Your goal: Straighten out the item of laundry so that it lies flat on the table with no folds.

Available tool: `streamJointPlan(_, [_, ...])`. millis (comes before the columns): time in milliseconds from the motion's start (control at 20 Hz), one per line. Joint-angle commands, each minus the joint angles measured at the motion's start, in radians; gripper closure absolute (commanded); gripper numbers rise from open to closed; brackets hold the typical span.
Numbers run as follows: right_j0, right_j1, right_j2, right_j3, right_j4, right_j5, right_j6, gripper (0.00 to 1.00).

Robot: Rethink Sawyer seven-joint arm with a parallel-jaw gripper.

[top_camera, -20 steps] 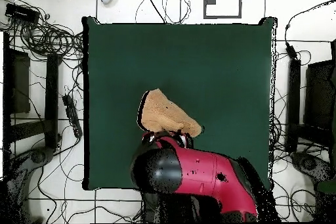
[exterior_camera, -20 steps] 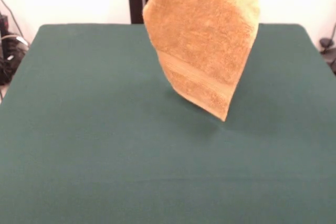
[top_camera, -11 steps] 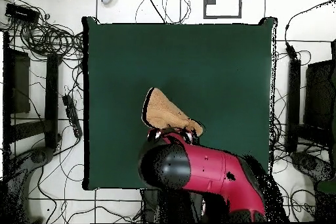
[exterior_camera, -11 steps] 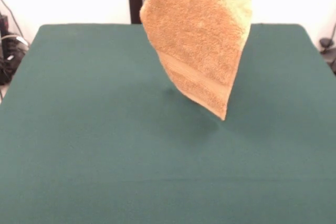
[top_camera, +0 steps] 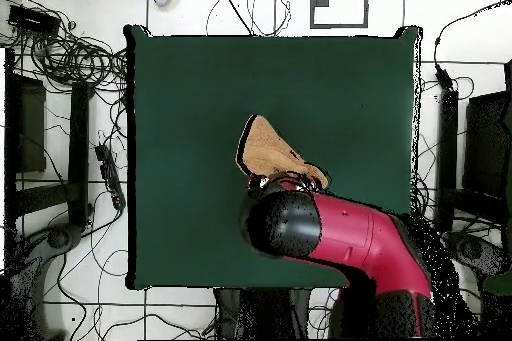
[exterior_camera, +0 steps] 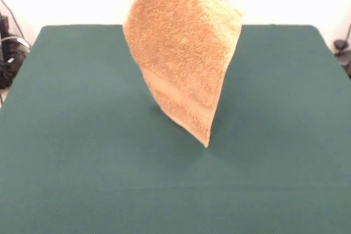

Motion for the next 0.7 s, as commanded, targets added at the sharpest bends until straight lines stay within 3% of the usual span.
streamJointPlan(50, [-0.013, 0.092, 0.13, -0.103, 0.042, 0.132, 0.045, 1.0])
streamJointPlan(400, [-0.025, 0.118, 0.175, -0.191, 0.023, 0.159, -0.012, 1.0])
streamJointPlan(700, [-0.056, 0.09, 0.184, -0.035, 0.078, 0.065, 0.042, 1.0])
